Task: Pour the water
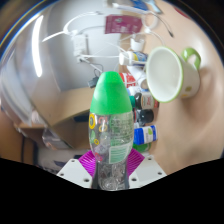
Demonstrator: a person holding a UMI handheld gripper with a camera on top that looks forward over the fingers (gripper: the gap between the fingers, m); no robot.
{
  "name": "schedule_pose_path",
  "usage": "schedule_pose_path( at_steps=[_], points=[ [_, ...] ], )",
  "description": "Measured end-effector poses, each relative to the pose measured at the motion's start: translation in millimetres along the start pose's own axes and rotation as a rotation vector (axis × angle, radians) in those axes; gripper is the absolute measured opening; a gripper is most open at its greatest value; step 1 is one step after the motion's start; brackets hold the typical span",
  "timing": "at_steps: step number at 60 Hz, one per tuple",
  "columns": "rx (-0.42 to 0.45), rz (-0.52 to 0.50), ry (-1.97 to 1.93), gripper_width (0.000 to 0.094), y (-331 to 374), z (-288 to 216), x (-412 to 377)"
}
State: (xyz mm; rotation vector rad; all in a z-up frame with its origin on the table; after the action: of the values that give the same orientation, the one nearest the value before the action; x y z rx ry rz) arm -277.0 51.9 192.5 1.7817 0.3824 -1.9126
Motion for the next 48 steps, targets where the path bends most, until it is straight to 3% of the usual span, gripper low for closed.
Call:
schedule_pose_path(
  at_steps=[22, 38, 48],
  points=[
    [-0.01, -0.171, -0.672, 0.0361, -11, -26, -13],
    [0.031, -0.221, -0.766, 0.0363, -12, -44, -30],
    [0.003, -0.243, -0.672, 0.0363, -5, -47, -39]
  ],
)
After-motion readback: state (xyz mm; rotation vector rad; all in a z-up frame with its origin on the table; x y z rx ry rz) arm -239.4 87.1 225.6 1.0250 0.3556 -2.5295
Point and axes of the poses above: the point between the fingertips, and its own axes, seen from behind it with the camera up: x to the right, z down, y backward, against the way the camera looks, the point moved 9 cm from there along y, backward, against the way the camera looks, and after that the axes turned 7 degrees about x, right-handed, at the moved point
